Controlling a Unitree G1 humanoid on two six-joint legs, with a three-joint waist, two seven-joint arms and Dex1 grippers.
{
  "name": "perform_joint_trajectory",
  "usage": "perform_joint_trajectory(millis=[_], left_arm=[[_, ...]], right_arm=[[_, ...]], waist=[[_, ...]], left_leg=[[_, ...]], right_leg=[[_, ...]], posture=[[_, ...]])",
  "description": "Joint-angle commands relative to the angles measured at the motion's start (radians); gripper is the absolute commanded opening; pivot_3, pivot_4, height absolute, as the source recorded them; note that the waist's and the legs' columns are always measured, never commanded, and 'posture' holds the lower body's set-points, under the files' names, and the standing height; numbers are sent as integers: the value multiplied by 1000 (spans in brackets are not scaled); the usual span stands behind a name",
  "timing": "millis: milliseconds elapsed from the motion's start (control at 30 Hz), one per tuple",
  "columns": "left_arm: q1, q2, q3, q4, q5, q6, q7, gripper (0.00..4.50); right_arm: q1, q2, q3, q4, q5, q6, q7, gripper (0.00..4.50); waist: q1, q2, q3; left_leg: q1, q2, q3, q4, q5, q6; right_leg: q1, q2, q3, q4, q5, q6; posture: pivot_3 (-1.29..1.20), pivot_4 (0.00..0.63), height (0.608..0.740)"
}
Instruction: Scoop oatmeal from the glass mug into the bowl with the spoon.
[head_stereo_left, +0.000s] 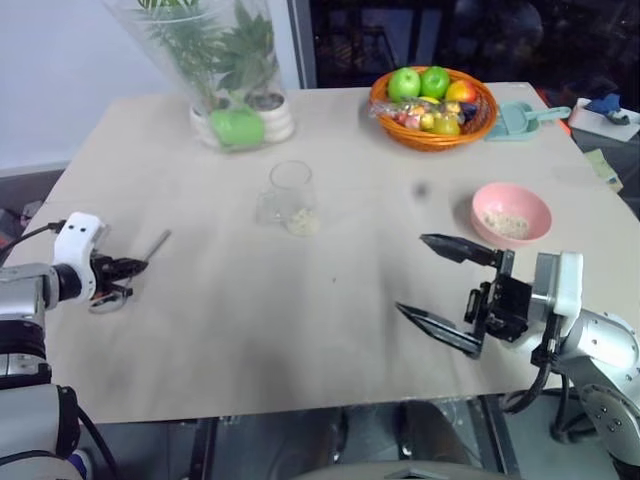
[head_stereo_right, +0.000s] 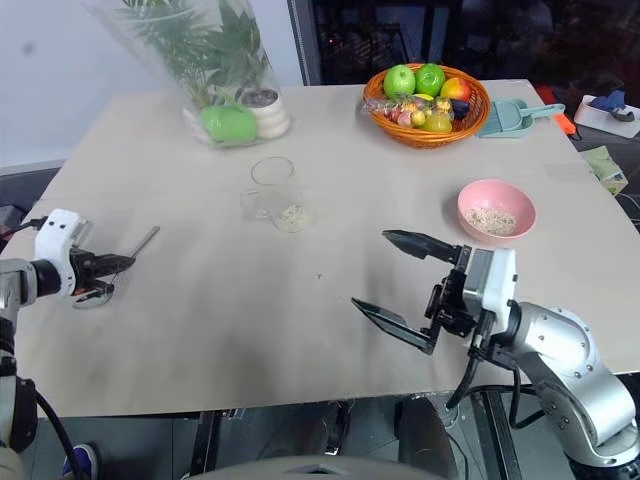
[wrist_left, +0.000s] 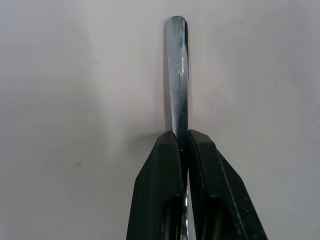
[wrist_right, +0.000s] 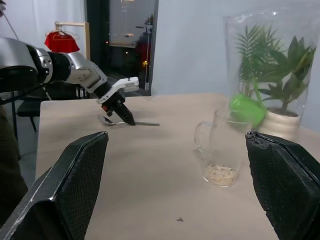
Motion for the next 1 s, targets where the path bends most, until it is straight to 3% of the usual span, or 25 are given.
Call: perform_joint_trajectory(millis=[33,200,333,467,700,833,1000], left_arm=[[81,-13,114,-121,-95,68,5,59],[249,-123,421,-555,-290,147,153,59],[224,-239,524,-806,-401,133,273,59],[111,-300,419,-939,-389,68,324,59],[-162,-384,197,-967,-356,-43,304,59],[-259,-390,93,-929,-301,-128,231,59],[-313,-411,6,-856,-242,-255,151,59]], right_arm=[[-35,0,-23,-20,18,26,-44,4500],[-101,-23,-29,-11,-1,105,-108,4500],[-252,-93,-56,-13,-40,225,-202,4500],[-530,-103,-65,113,220,426,-209,4500],[-995,113,-34,449,386,711,-438,4500],[-1174,241,-74,631,416,785,-547,4500],[-1268,306,-79,745,367,776,-575,4500]], waist=[[-4,0,0],[-8,-3,1],[1,-8,2],[9,-8,2],[1,-9,2],[-26,-8,2],[-47,-8,2]], left_leg=[[0,0,0,0,0,0],[-2,1,-1,0,0,0],[-3,1,-2,2,0,-1],[-3,1,-2,3,1,-2],[-6,1,-2,2,1,-1],[-20,1,-1,7,1,-1],[-20,-1,-1,8,1,-1]], right_leg=[[0,0,0,0,0,0],[-1,-1,1,0,0,0],[-2,-1,1,0,1,-1],[-1,-1,0,0,1,-1],[-4,-1,0,-2,2,-2],[-18,-1,-2,3,2,-2],[-18,-2,-5,2,2,-2]], posture=[[0,150,740],[0,150,740],[0,150,740],[0,150,740],[0,150,740],[0,150,740],[0,150,740]])
